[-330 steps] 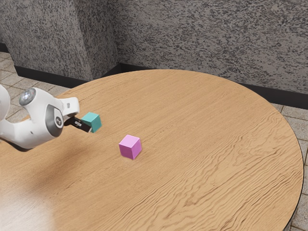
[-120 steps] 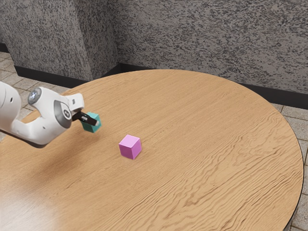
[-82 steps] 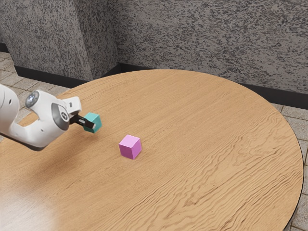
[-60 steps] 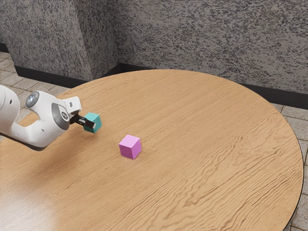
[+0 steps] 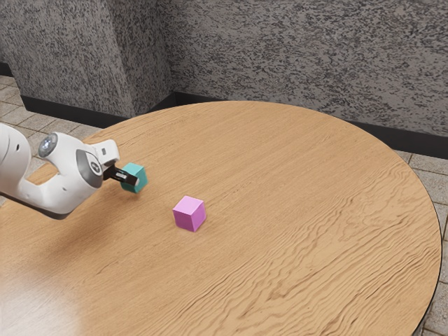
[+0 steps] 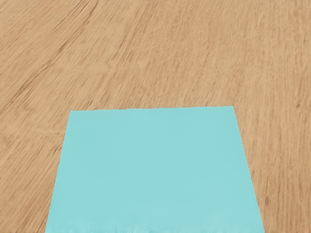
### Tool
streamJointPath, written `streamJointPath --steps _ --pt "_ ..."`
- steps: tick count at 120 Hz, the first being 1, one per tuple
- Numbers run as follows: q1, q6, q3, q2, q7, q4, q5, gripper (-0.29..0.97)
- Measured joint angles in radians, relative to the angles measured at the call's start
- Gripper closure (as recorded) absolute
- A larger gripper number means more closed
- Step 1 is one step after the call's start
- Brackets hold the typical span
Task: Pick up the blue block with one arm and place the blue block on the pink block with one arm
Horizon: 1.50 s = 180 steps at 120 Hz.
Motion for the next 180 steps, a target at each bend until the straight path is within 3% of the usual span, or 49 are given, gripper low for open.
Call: streamJointPath --steps 17,32,54,87,112,180 --pt "0.004 0.003 0.002 -0.012 0.000 -0.009 -0.009 0.31" --pt "0.004 -0.001 0.002 -0.112 0.000 -0.090 -0.026 0.33" --pt "-0.107 -0.046 0.027 -0.354 0.000 -0.277 -0.167 0.34" --pt "-0.270 -0.066 0.035 -0.553 0.005 -0.424 -0.372 0.35" --pt "-0.335 -0.055 0.035 -0.558 0.008 -0.421 -0.433 0.35" --pt "-0.407 -0.025 0.035 -0.478 0.013 -0.387 -0.482 0.35"
